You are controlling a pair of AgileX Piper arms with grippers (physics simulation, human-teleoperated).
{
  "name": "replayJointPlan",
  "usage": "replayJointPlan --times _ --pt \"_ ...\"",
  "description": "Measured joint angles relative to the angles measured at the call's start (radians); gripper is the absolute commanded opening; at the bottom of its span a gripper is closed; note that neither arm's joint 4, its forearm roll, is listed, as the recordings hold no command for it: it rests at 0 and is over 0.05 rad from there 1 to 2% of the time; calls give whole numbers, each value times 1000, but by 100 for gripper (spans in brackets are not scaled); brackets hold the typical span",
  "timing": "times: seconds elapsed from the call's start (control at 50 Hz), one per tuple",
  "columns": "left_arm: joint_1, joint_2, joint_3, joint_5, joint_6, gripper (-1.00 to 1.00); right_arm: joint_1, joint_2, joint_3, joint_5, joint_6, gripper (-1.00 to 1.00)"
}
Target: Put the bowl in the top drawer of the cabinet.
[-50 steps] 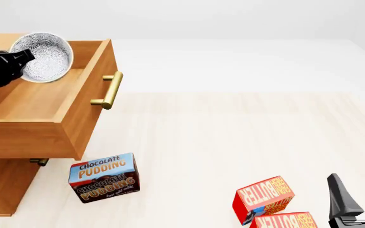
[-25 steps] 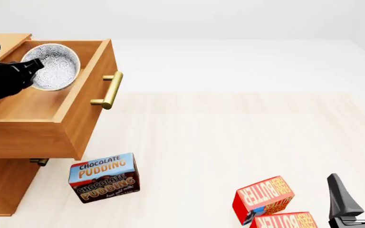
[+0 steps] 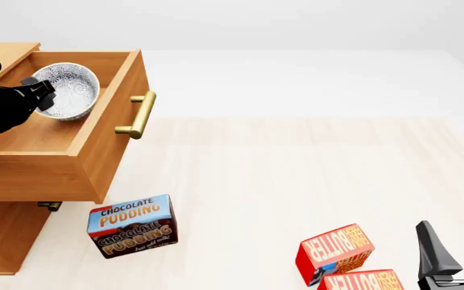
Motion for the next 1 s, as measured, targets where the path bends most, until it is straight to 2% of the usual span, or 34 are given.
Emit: replayJointPlan --times 0.48,1.0 --pt "-3 -25 -12 0 24 100 0 0 0 0 0 100" --pt "-49 -130 -23 26 27 100 0 0 0 0 0 100"
